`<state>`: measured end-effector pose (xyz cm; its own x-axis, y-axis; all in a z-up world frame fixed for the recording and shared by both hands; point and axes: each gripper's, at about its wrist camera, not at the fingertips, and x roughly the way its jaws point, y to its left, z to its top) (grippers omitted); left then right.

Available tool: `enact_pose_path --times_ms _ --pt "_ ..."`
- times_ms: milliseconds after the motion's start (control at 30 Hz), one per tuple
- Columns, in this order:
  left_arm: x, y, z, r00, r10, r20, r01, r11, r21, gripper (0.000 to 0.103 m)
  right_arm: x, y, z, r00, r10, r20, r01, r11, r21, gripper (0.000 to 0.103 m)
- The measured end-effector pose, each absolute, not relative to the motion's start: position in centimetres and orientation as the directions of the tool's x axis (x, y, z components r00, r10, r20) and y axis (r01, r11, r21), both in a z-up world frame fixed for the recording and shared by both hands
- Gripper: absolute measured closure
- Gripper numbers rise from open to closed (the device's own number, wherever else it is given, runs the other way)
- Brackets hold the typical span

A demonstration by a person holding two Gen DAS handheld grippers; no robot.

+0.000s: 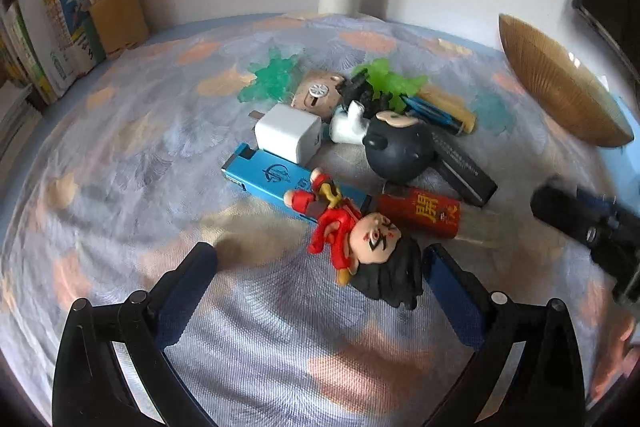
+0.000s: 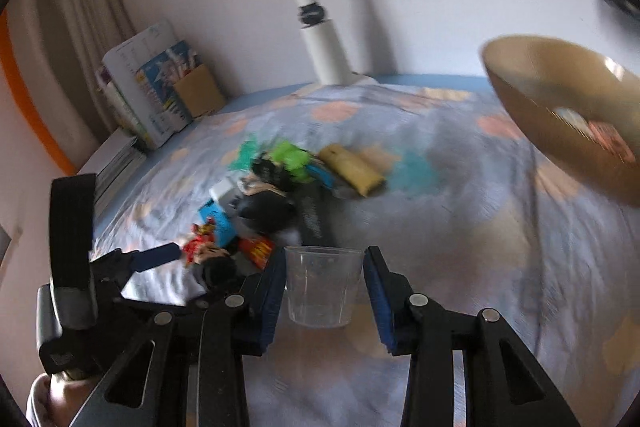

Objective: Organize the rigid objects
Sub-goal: 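Grasp the chibi figurine with the left tool while the right tool grasps the clear cup, then carry figurine and cup to the amber bowl and release both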

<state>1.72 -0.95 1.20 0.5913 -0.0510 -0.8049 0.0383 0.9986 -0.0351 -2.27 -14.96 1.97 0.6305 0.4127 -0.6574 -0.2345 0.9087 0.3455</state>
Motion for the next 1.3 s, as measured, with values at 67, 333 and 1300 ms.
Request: enact_pose_path --times_ms 67,333,1300 --pt "1.8 -0.5 1.3 0.6 -0.075 -0.797 0.029 0.997 -0.072 0.001 -2.5 -15.6 1.4 0.627 0.414 -0.66 -0.213 0.906 0.366 0.064" --pt "1.5 0.4 2.1 0.631 -0.238 -0.738 0.095 0.968 -0.231 0.054 -3.2 -15.3 1.6 0.644 0.394 -0.656 -0.221 0.917 0.333 0.064" --pt "0.1 0.5 3.6 0.726 -0.187 -0.662 0.057 0.975 -0.213 0.073 -3.8 -14.7 2.1 0.678 0.356 -0.643 -0.235 0.934 0.27 0.064"
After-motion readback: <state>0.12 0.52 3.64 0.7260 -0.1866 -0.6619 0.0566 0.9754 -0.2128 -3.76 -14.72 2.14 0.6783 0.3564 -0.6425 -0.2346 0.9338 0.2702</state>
